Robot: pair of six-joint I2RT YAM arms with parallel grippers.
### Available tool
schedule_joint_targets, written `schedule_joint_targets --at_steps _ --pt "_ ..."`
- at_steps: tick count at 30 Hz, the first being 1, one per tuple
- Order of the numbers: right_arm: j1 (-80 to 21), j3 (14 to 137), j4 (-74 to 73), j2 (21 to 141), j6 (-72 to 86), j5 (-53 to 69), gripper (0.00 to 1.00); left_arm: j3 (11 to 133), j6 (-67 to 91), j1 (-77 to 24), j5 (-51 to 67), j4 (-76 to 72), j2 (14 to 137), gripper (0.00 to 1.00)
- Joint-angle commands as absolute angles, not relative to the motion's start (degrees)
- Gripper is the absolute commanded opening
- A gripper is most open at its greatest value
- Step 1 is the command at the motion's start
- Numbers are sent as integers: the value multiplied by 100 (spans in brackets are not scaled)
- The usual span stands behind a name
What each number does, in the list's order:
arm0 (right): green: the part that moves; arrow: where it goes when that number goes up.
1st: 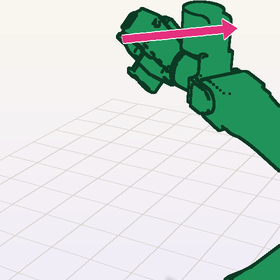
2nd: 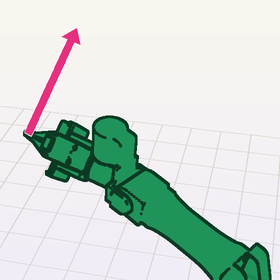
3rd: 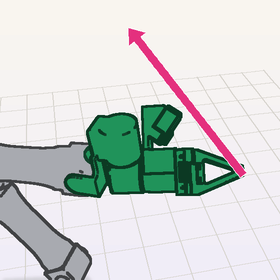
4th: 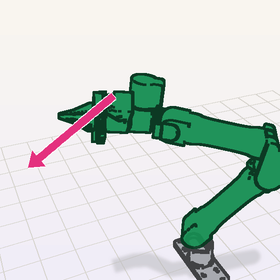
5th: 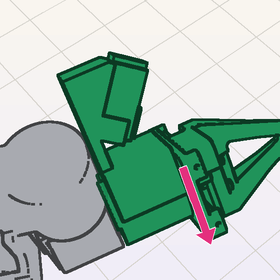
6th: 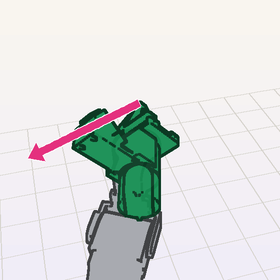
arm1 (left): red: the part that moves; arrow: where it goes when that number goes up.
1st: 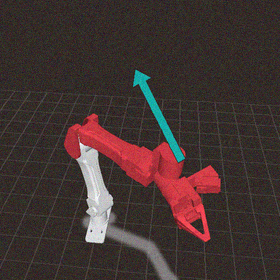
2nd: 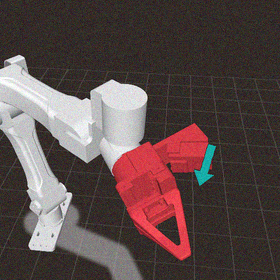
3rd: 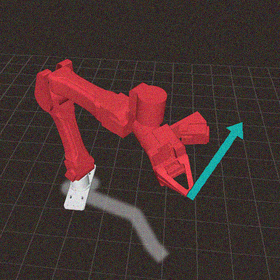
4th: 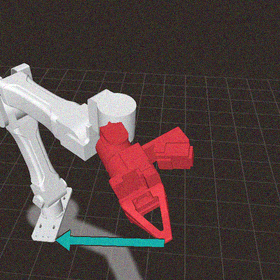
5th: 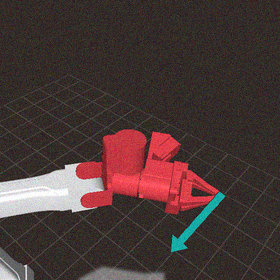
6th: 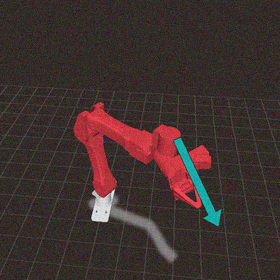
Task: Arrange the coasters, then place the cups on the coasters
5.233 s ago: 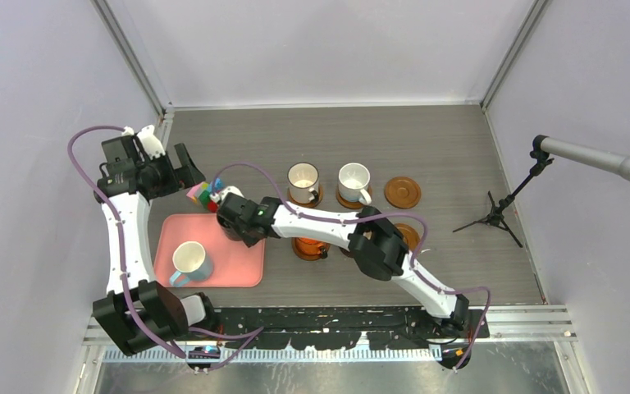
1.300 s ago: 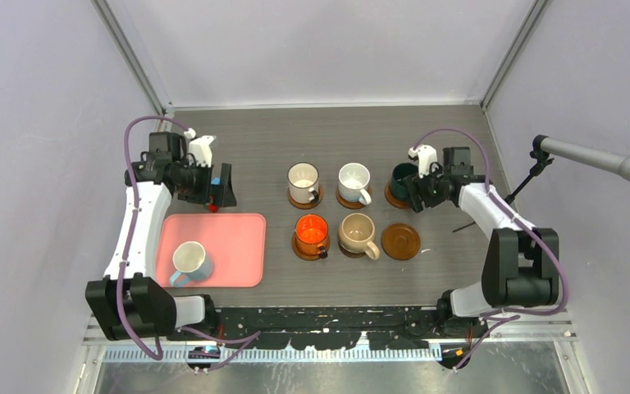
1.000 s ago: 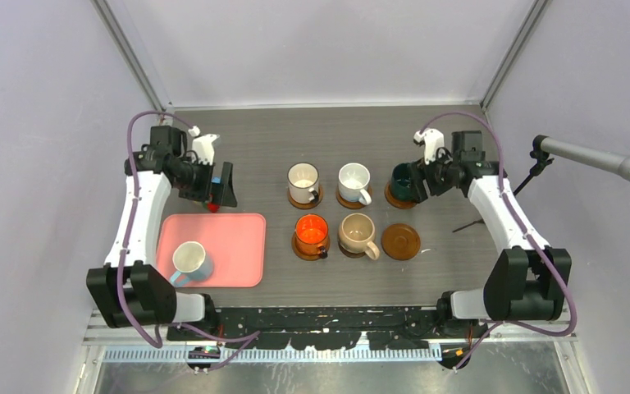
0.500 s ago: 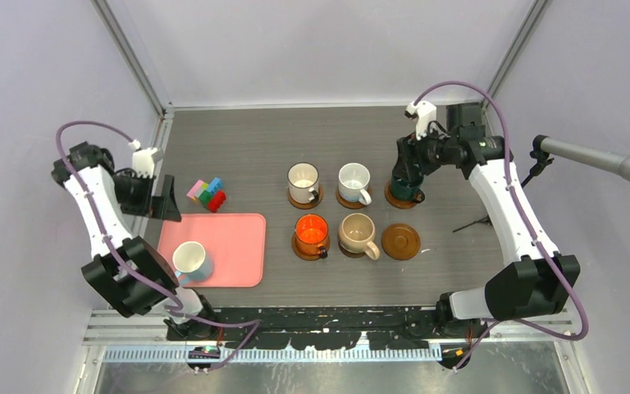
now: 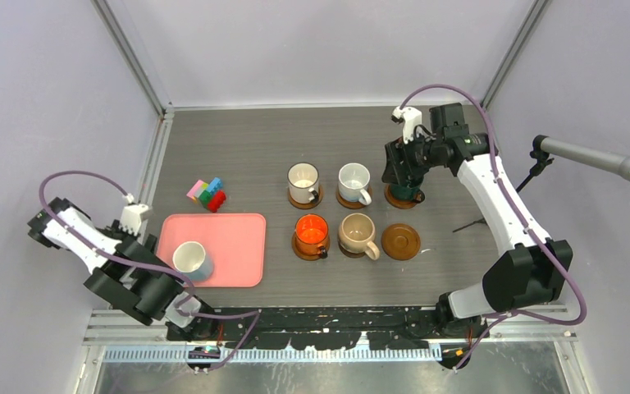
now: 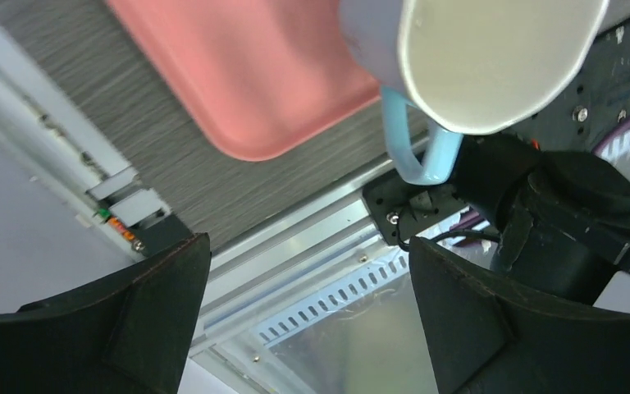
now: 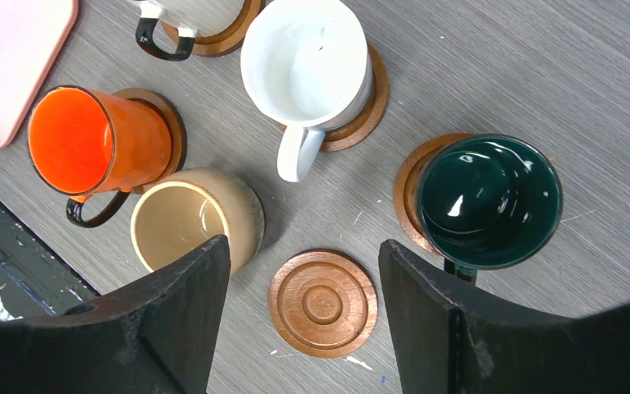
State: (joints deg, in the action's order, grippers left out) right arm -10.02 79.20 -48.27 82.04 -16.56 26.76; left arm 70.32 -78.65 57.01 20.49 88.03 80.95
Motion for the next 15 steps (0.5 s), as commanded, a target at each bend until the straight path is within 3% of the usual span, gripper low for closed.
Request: schedule_joint_targets --at_steps 1,15 --pt "-1130 8164 -4751 8242 -1516 2594 71 6441 -9178 5792 1939 9637 7559 92" --pt "-1272 8288 -4824 8347 -1387 2440 72 5147 -9408 5325 2406 8903 7058 84"
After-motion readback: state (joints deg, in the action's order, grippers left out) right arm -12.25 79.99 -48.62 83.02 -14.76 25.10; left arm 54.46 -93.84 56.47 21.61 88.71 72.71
